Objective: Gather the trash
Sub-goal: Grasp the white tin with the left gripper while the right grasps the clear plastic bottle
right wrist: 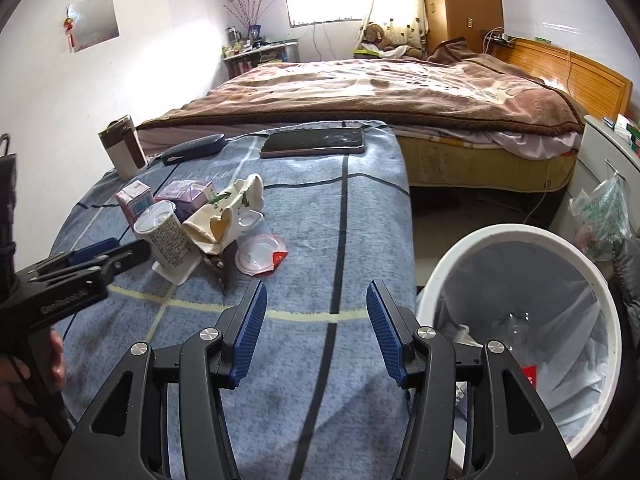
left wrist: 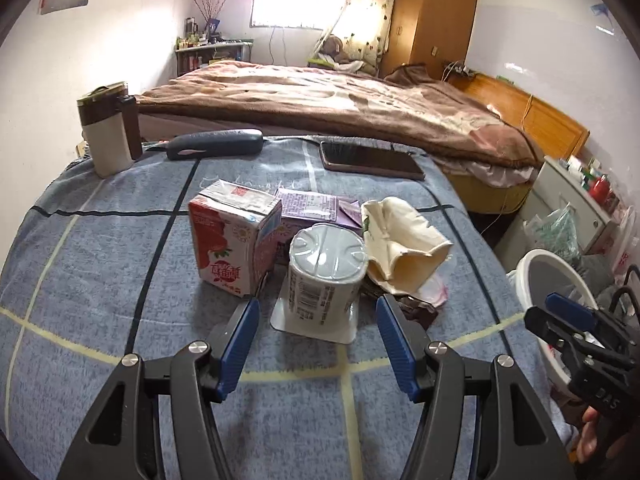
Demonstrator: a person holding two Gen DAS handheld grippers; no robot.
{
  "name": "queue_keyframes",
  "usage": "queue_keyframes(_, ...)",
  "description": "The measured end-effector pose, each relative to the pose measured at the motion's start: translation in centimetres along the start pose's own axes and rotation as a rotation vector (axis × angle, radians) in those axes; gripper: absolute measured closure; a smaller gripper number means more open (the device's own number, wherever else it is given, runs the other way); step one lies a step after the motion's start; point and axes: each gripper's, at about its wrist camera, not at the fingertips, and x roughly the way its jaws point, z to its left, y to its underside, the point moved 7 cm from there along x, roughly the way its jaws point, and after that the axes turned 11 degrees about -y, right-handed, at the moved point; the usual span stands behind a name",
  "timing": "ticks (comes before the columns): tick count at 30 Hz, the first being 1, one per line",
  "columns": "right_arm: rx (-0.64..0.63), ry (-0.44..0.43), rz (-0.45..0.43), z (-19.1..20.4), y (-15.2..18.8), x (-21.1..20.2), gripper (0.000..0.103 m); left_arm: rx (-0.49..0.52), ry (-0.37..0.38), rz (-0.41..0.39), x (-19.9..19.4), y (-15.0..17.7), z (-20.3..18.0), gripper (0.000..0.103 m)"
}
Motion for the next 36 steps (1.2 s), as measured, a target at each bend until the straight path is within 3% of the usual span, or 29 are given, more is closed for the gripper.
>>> queue_keyframes(14,0.001,-0.001,0.027,0.4,-0.8,1.8,0.049,0.005,0.021,0.038,3.5,-0.8,-0.6,0.041)
queue_keyframes(18,0.001,-0.012,0.040,0.7,-1.0,2.5,0.049,-0.009,0.048,0.051,3.9,-0.8,-0.4,0.051)
queue_keyframes(36,-0.038,-0.053,0.120,2.3,-1.9,6.7,0.049,-0.042,0.037,0.038,2.8,-0.3,2.4,0.051)
